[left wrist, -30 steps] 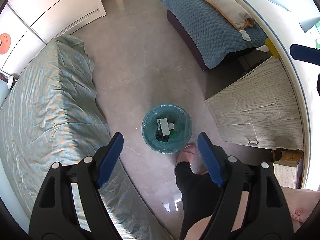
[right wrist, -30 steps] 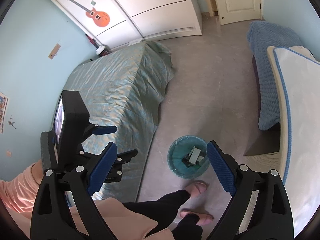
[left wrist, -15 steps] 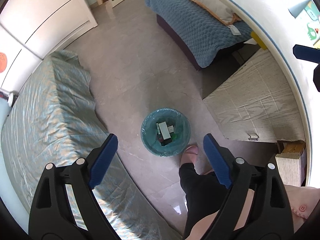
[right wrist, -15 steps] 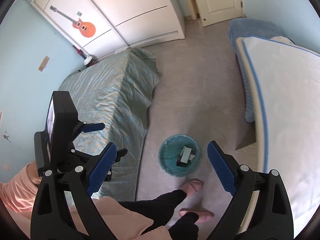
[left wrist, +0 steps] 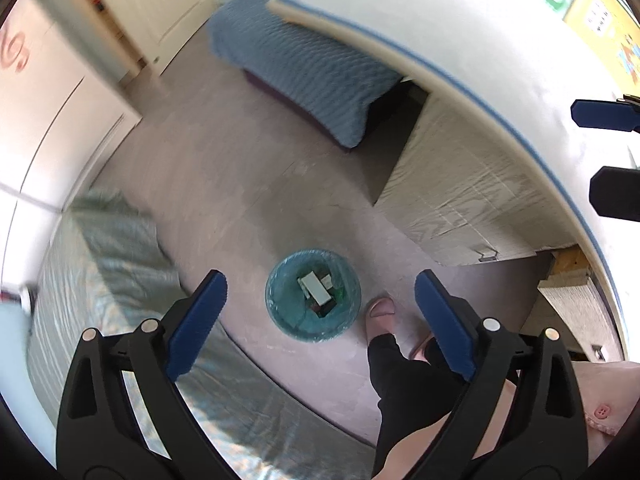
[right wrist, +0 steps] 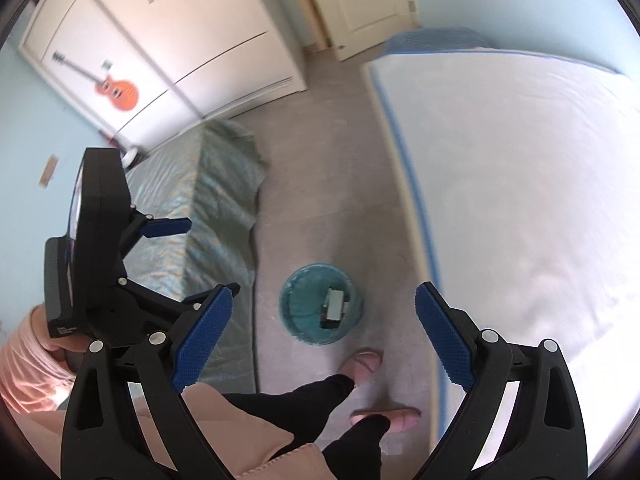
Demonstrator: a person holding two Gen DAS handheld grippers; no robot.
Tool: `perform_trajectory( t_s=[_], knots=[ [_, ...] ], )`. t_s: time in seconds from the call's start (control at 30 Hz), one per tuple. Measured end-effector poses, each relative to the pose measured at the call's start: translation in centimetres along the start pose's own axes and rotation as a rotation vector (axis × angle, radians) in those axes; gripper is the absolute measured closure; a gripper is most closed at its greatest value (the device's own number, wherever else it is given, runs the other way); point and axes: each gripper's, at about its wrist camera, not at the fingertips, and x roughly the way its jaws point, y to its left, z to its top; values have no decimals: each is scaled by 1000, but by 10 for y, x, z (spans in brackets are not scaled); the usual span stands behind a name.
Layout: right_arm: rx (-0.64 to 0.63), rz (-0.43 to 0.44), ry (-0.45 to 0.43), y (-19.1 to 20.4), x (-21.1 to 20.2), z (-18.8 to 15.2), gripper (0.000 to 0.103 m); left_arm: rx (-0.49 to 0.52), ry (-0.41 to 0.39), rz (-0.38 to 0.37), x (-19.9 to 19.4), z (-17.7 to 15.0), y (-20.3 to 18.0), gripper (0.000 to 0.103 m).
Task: Collect trash
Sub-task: 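Move both open tools back over the bed toward the bottle and box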
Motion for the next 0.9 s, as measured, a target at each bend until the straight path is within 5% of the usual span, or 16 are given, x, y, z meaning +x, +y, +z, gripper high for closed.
perform_trajectory(
  t_s=[0.5, 0.9],
  knots=[
    [257, -112, -93, -65, -47, -53, 11, 259, -44, -61, -6, 42, -77, 9],
    [464, -251, -183, -116, -94, -116, 11, 584, -107, -66, -15, 68, -169, 7]
  ],
)
